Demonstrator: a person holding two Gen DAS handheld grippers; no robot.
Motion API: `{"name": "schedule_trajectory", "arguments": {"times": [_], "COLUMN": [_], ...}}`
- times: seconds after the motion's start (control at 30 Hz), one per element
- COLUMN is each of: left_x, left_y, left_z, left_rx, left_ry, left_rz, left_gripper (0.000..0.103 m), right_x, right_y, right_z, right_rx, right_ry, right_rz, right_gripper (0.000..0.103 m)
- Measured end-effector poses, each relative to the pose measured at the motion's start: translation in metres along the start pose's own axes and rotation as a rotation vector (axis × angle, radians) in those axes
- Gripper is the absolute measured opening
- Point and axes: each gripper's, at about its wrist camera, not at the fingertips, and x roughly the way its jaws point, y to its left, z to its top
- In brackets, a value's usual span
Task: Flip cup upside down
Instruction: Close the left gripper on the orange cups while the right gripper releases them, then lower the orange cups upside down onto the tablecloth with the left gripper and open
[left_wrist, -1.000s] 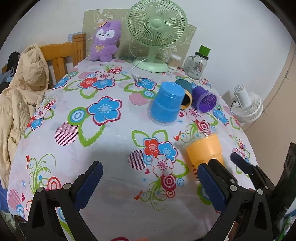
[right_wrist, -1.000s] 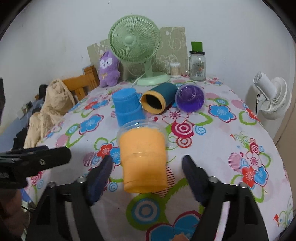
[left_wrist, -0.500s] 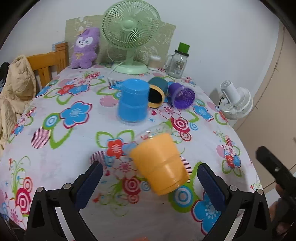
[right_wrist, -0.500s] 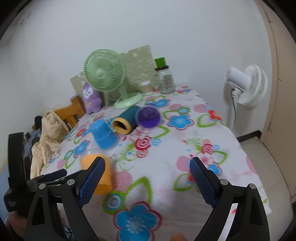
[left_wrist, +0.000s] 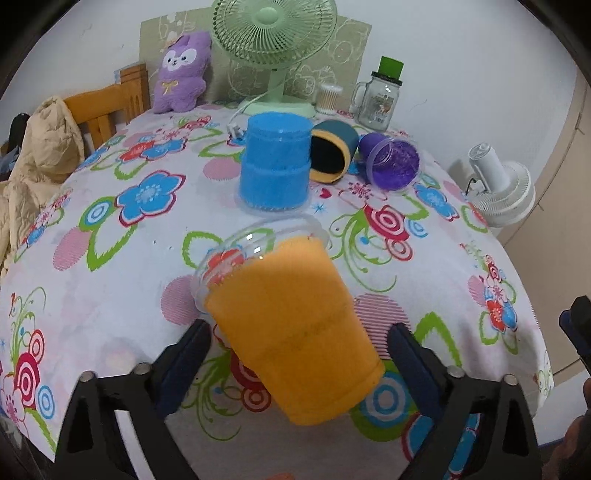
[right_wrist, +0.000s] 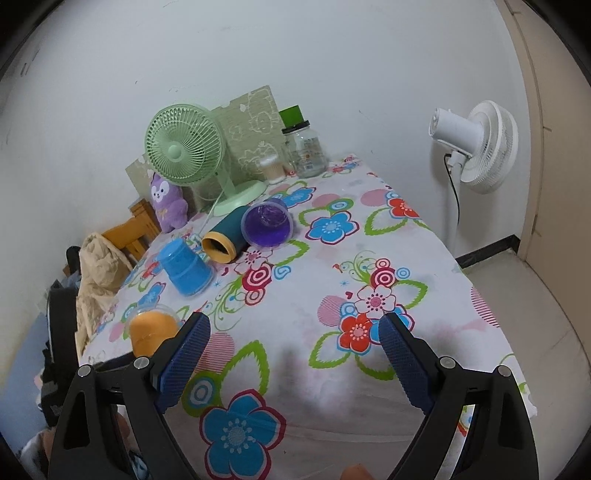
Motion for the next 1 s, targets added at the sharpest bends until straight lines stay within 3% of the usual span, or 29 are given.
{"name": "schedule_trajectory", "arguments": {"times": [0.13,0.2,0.47,0.73,1.0], "left_x": [0.004,0.001,-0.014,-0.056,-0.074], "left_y": [0.004,0.006,0.015,0.012,0.011], "left_z": [-0.002,-0.003,0.004,0.018,0.026], "left_rx": [-0.001,0.000,0.014,0.104,0.157], "left_ry": [0.026,0.023,0.023,0.070,0.090], "left_rz": [-0.006,-0.005,-0.020,-0.072,-0.059], "left_gripper": [0.071,0.057,0.056,0.056,0.056], "right_x": [0.005,0.006,0.013,0.018,0.025], "right_y": [-0.002,-0.002,0.001,0.009,0.023], "right_z": [-0.001,-0.001,-0.003,-0.007,-0.013], "right_rx": [0.022,0.027,0.033,0.025,0.004], "right_ry": [0.010,0.014,0.031,0.043,0.065], "right_rz": [0.015,0.019,0.031,0.060,0.093], "right_gripper": [0.094,0.094,0.094,0.094,0.094]}}
